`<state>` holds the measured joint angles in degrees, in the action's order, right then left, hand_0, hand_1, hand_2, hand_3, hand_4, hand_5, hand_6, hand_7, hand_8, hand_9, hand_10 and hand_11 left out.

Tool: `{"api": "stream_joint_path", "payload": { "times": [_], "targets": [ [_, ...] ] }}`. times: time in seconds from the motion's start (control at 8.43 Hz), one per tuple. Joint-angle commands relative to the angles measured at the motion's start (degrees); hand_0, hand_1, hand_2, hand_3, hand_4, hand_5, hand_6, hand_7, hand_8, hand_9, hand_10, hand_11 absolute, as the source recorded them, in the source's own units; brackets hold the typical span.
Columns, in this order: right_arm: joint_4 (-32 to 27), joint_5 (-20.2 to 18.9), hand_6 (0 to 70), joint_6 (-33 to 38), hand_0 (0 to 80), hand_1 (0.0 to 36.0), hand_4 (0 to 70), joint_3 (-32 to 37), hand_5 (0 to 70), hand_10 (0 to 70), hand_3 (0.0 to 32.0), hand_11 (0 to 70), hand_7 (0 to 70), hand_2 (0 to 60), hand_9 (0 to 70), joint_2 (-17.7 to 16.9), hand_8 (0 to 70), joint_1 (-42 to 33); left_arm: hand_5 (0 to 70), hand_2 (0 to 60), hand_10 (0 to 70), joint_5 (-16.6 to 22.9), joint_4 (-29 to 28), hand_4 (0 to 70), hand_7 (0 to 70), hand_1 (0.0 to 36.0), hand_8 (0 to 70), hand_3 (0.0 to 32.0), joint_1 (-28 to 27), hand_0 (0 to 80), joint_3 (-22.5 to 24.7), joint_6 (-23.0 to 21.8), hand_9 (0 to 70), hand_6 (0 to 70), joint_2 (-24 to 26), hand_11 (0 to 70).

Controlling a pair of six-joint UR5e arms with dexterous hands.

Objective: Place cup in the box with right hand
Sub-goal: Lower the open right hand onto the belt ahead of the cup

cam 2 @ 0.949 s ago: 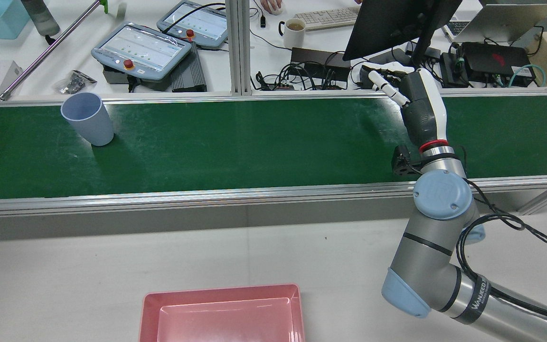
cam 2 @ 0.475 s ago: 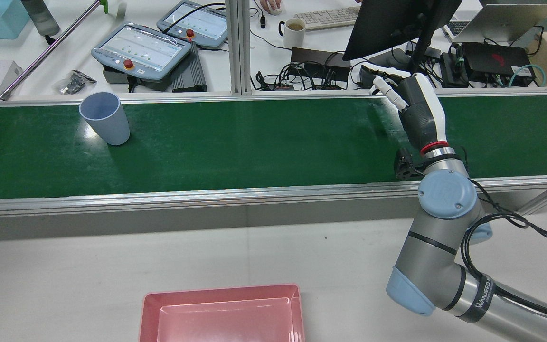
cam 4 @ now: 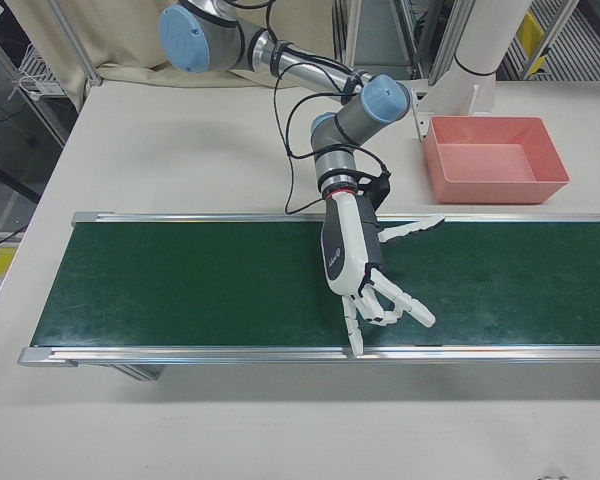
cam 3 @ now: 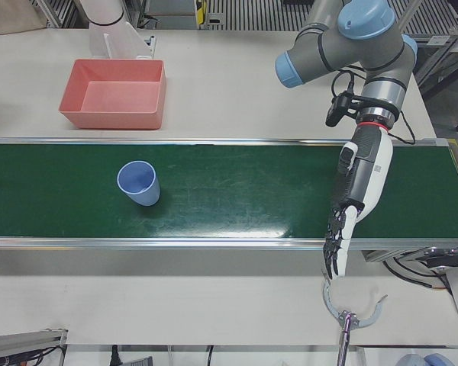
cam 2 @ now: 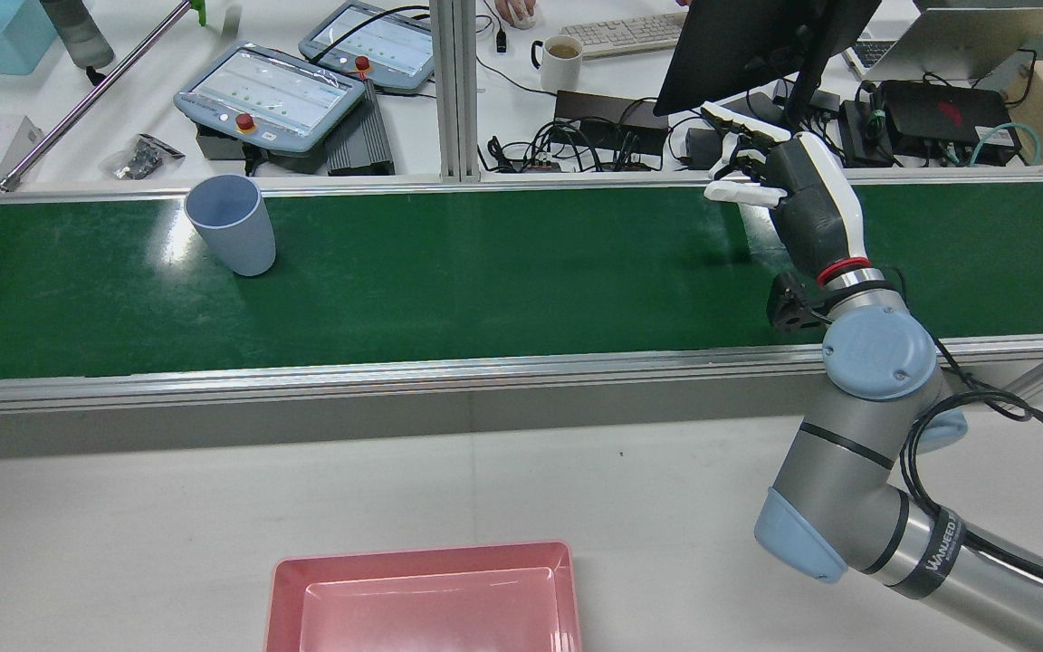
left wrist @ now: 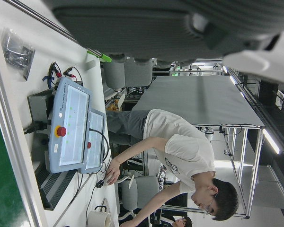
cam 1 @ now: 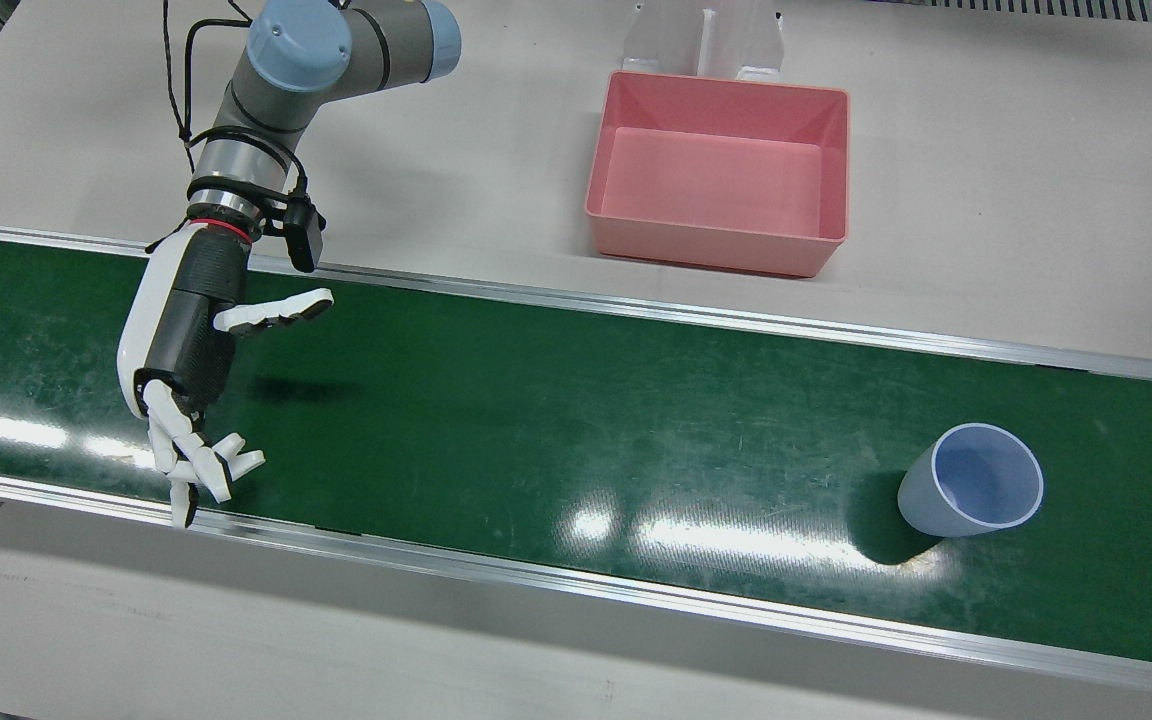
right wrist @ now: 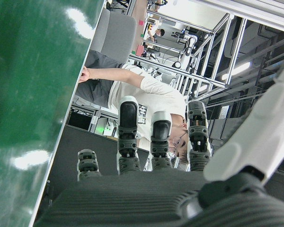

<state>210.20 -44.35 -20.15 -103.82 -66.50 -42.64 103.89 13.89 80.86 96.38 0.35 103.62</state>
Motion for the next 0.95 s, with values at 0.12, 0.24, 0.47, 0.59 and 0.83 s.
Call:
{"api": "stream_joint_path", "payload": {
  "times": [0.12, 0.24, 0.47, 0.59, 0.83],
  "targets": [
    [0.04, -0.38, 27.1, 0.29, 45.6, 0.0, 26.1, 0.02, 3.6, 6.5, 12.6, 9.5, 70.0, 0.0, 53.9, 0.67, 29.6, -0.25, 0.0, 0.0, 0.0, 0.00, 0.09, 0.0, 0.0, 0.0, 0.0, 0.0, 0.00, 0.0, 0.04, 0.00, 0.0, 0.0, 0.00, 0.0],
    [0.04, -0.30, 27.1, 0.20, 46.3, 0.0, 32.6, 0.20, 3.0, 5.2, 10.2, 7.5, 70.0, 0.0, 51.7, 1.28, 27.7, -0.08, 0.0, 0.0, 0.0, 0.00, 0.09, 0.0, 0.0, 0.0, 0.0, 0.0, 0.00, 0.0, 0.12, 0.00, 0.0, 0.0, 0.00, 0.0],
    [0.04, -0.21, 27.8, -0.06, 46.6, 0.0, 39.1, 0.46, 2.9, 4.2, 4.0, 5.9, 70.0, 0.0, 53.5, 1.55, 29.4, 0.27, 0.0, 0.0, 0.0, 0.00, 0.09, 0.0, 0.0, 0.0, 0.0, 0.0, 0.00, 0.0, 0.13, 0.00, 0.0, 0.0, 0.00, 0.0],
    [-0.05, -0.21, 27.8, -0.07, 46.7, 0.0, 43.2, 0.64, 2.6, 0.7, 1.6, 0.7, 70.0, 0.0, 56.3, 1.55, 31.7, 0.36, 0.0, 0.0, 0.0, 0.00, 0.09, 0.0, 0.0, 0.0, 0.0, 0.0, 0.00, 0.0, 0.13, 0.00, 0.0, 0.0, 0.00, 0.0],
    [-0.05, -0.21, 28.3, -0.33, 46.4, 0.0, 46.1, 2.30, 2.7, 3.5, 0.0, 4.7, 70.0, 0.0, 55.8, 2.51, 31.4, 0.54, 0.0, 0.0, 0.0, 0.00, 0.09, 0.0, 0.0, 0.0, 0.0, 0.0, 0.00, 0.0, 0.13, 0.00, 0.0, 0.0, 0.00, 0.0]
  ]
}}
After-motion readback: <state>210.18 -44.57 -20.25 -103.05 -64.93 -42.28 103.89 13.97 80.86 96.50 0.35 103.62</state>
